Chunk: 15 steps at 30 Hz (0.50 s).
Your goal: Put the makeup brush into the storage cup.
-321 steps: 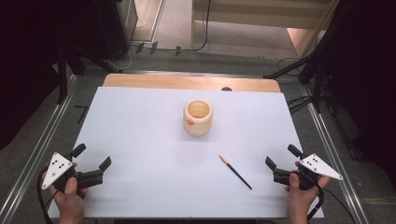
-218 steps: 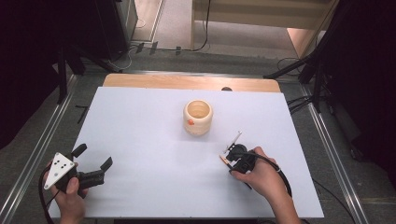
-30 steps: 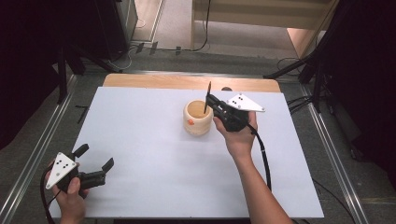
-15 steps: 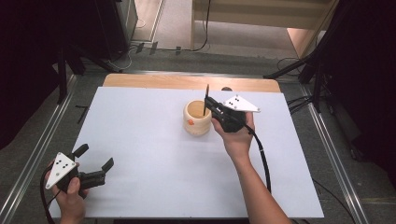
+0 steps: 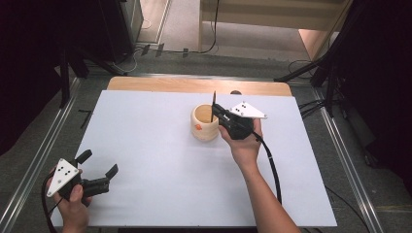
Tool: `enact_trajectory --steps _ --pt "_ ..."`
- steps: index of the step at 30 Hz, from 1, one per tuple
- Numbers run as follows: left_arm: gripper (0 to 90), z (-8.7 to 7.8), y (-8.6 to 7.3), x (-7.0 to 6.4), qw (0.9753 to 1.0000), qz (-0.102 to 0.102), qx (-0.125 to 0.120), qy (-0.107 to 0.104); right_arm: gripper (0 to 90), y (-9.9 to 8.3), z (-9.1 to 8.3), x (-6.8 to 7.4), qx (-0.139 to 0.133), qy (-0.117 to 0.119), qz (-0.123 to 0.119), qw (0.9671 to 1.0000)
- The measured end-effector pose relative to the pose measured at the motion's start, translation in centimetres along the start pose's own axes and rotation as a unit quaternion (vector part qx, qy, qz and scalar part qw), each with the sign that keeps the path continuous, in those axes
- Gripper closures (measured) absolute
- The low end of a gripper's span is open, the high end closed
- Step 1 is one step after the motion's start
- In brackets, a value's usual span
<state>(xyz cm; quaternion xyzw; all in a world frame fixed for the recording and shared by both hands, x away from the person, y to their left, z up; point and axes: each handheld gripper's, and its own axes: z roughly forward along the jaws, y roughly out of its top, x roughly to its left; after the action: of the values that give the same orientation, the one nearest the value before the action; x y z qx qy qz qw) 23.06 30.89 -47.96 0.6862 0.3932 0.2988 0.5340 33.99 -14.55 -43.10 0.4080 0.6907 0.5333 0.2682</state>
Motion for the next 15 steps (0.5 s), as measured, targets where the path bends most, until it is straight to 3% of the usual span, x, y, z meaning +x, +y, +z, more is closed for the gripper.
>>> enact_trajectory --steps 15 --pt "0.0 0.0 0.0 0.0 1.0 0.0 0.001 0.001 84.2 -1.7 0.4 -0.3 0.02 -0.004 0.007 0.9998"
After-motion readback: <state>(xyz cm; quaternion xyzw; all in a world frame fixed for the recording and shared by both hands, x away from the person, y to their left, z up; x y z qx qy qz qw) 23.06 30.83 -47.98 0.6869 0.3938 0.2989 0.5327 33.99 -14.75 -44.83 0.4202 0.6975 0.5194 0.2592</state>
